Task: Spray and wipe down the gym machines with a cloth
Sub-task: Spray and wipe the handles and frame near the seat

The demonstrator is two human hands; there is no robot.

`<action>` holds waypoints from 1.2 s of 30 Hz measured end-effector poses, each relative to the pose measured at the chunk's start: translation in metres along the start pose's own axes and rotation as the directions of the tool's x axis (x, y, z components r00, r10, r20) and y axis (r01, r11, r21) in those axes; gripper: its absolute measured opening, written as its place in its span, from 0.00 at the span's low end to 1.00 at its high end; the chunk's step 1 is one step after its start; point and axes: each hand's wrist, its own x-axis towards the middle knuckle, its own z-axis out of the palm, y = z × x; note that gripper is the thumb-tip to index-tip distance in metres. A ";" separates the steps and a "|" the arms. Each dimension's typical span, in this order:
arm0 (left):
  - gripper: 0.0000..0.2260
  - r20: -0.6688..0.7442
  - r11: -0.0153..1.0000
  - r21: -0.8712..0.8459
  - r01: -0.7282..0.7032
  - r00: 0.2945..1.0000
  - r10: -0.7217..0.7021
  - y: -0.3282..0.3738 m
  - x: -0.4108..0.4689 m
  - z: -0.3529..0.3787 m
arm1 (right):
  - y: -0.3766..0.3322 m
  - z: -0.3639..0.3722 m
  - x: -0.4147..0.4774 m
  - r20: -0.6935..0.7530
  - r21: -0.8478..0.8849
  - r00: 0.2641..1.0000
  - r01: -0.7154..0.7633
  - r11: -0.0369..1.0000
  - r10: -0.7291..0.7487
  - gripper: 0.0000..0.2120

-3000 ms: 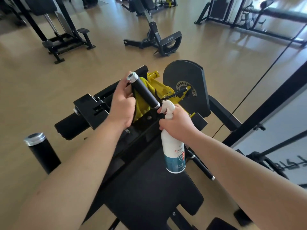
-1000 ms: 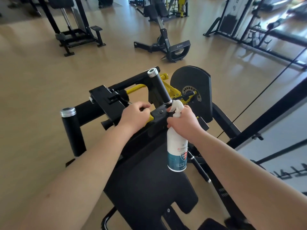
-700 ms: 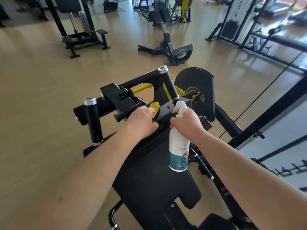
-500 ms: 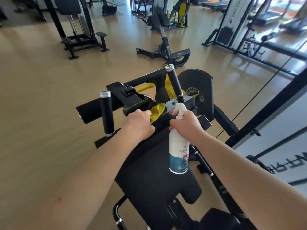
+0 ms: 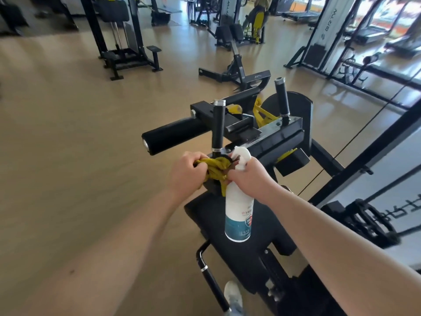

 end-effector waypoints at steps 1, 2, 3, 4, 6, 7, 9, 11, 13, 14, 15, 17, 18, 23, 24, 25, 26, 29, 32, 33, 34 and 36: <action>0.09 0.001 0.996 -0.074 0.052 0.999 -0.052 -0.008 -0.004 -0.006 | -0.005 0.009 -0.007 0.016 -0.007 1.000 0.006 1.000 -0.006 0.01; 0.10 0.011 0.983 -0.129 0.131 0.991 -0.131 -0.012 -0.004 -0.013 | -0.010 0.018 -0.014 0.033 -0.015 0.999 0.019 1.000 -0.018 0.04; 0.11 0.028 0.954 -0.186 0.237 0.971 -0.236 -0.017 -0.005 -0.020 | -0.016 0.027 -0.021 0.054 -0.026 0.998 0.039 0.999 -0.038 0.05; 0.12 0.063 0.909 -0.258 0.328 0.944 -0.323 -0.023 -0.012 -0.030 | -0.022 0.035 -0.026 0.078 -0.032 0.995 0.061 0.998 -0.058 0.06; 0.14 0.157 0.793 -0.418 0.444 0.895 -0.418 -0.031 -0.031 -0.053 | -0.032 0.055 -0.030 0.115 -0.038 0.989 0.093 0.995 -0.088 0.03; 0.15 0.177 0.756 -0.441 0.484 0.873 -0.455 -0.030 -0.039 -0.061 | -0.036 0.065 -0.030 0.129 -0.049 0.987 0.100 0.994 -0.093 0.02; 0.13 0.090 0.827 -0.380 0.413 0.907 -0.411 -0.033 -0.048 -0.072 | -0.043 0.088 -0.028 0.161 -0.083 0.983 0.106 0.991 -0.092 0.05; 0.08 0.027 0.914 -0.337 0.226 0.973 -0.230 -0.044 -0.065 -0.085 | -0.051 0.109 -0.026 0.217 -0.094 0.969 0.142 0.985 -0.119 0.12; 0.11 0.027 0.944 -0.309 0.117 0.993 -0.114 -0.061 -0.066 -0.098 | -0.059 0.128 -0.020 0.290 -0.071 0.942 0.199 0.978 -0.170 0.25; 0.11 0.033 0.959 -0.269 0.084 0.996 -0.078 -0.071 -0.062 -0.105 | -0.063 0.138 -0.016 0.324 -0.057 0.927 0.217 0.975 -0.187 0.32; 0.13 0.038 0.970 -0.235 0.063 0.998 -0.055 -0.081 -0.059 -0.113 | -0.066 0.148 -0.010 0.352 -0.045 0.916 0.224 0.974 -0.194 0.37; 0.15 0.039 0.989 -0.140 0.053 0.998 -0.048 -0.098 -0.056 -0.129 | -0.071 0.169 0.005 0.419 -0.032 0.883 0.247 0.968 -0.211 0.43; 0.11 0.032 0.994 -0.082 0.070 0.997 -0.068 -0.109 -0.053 -0.136 | -0.075 0.181 0.012 0.462 -0.036 0.855 0.281 0.959 -0.233 0.44; 0.20 -0.089 0.973 0.045 0.225 0.971 -0.220 -0.154 -0.011 -0.177 | -0.114 0.239 0.057 0.572 0.005 0.777 0.317 0.948 -0.263 0.43; 0.22 -0.132 0.968 0.051 0.245 0.963 -0.237 -0.162 -0.001 -0.188 | -0.124 0.254 0.071 0.559 0.035 0.787 0.293 0.956 -0.261 0.39; 0.23 -0.173 0.959 0.057 0.277 0.949 -0.264 -0.168 0.010 -0.198 | -0.135 0.267 0.086 0.554 0.073 0.792 0.263 0.962 -0.258 0.32; 0.22 -0.204 0.948 0.060 0.311 0.934 -0.293 -0.175 0.023 -0.210 | -0.146 0.279 0.102 0.568 0.116 0.786 0.218 0.969 -0.245 0.28; 0.20 -0.276 0.910 -0.029 0.414 0.872 -0.405 -0.202 0.061 -0.247 | -0.175 0.308 0.152 0.722 0.292 0.663 -0.034 0.956 -0.197 0.25; 0.21 -0.340 0.872 -0.022 0.488 0.817 -0.466 -0.223 0.100 -0.278 | -0.198 0.324 0.195 0.859 0.352 0.469 -0.249 0.902 -0.206 0.20; 0.22 -0.356 0.869 0.008 0.495 0.814 -0.460 -0.228 0.112 -0.285 | -0.204 0.328 0.210 0.882 0.346 0.424 -0.284 0.894 -0.206 0.21; 0.23 -0.369 0.862 0.023 0.506 0.806 -0.463 -0.232 0.124 -0.291 | -0.210 0.332 0.226 0.900 0.342 0.382 -0.312 0.886 -0.212 0.23; 0.23 -0.379 0.844 0.007 0.536 0.782 -0.494 -0.239 0.148 -0.300 | -0.221 0.338 0.256 0.925 0.328 0.305 -0.343 0.880 -0.226 0.25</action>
